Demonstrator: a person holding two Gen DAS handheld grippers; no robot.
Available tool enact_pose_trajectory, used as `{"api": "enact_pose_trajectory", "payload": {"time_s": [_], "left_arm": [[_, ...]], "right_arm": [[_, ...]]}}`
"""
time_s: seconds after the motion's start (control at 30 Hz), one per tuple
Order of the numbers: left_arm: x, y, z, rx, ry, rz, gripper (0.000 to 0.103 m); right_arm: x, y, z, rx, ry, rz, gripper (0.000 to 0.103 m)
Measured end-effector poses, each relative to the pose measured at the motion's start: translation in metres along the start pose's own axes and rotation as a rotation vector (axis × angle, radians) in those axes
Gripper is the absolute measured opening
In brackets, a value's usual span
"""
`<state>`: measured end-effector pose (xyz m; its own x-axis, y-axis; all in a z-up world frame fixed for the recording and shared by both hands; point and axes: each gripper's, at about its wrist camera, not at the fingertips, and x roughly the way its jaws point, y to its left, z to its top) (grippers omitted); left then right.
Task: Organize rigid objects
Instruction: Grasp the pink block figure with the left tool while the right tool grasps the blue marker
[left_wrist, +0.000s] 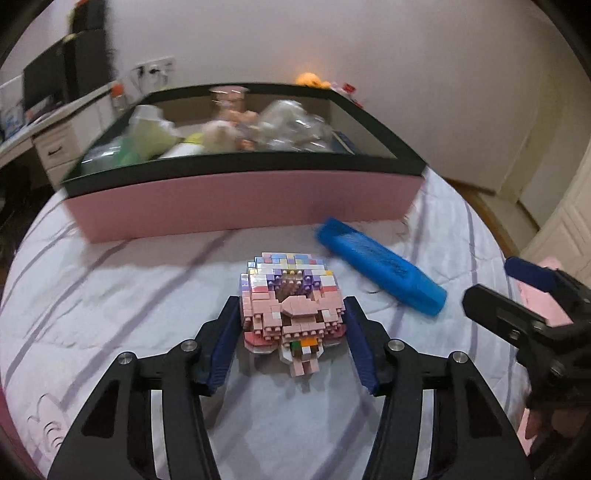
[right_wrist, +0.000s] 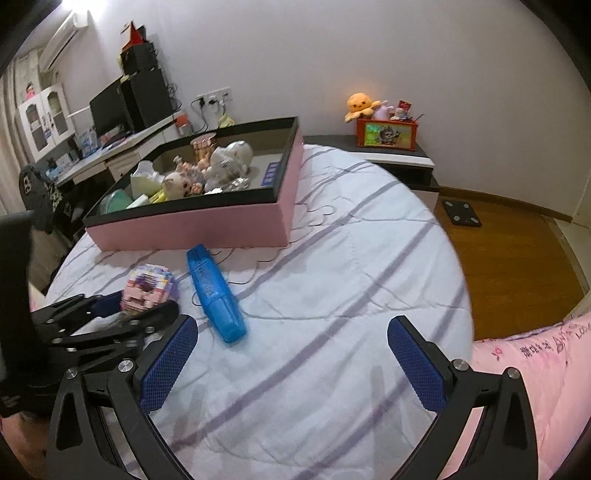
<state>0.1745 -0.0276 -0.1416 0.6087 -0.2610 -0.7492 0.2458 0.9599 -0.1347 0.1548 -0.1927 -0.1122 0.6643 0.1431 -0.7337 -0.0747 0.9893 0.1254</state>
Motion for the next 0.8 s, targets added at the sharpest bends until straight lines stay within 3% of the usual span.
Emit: {"api": "enact_pose_trajectory", "payload": {"time_s": [0.13,0.3,0.4,0.47,0.53,0.8], "left_arm": [[-0.024,0.036,-0.009,-0.072,-0.058,0.063,0.056],[-0.029,0.067,-0.014,-0.134,-0.064,0.087,0.056],[-0.029,0.076,-0.018,-0.165,-0.062,0.064,0.056],[-0.029,0.077,-0.019,-0.170,-0.058,0.057,0.056],[-0.027,0.072,-0.017,-0.156,-0.063,0.054,0.056],[-0.036,0.072,-0.019,-0.151,-0.086,0.050,0.056]], "right_arm": [[0.019,0.023,0.008,-0.085,0.032,0.021,0.103],[0.061,0.051,0.019,-0.179,0.106,0.010,0.103],[0.067,0.061,0.018,-0.218,0.111,0.022,0.088],[0.059,0.066,0.017,-0.230,0.098,0.043,0.047],[0.054,0.070,0.012,-0.251,0.103,0.052,0.027],[0.031,0.070,0.000,-0.201,0.092,0.164,0.027]]}}
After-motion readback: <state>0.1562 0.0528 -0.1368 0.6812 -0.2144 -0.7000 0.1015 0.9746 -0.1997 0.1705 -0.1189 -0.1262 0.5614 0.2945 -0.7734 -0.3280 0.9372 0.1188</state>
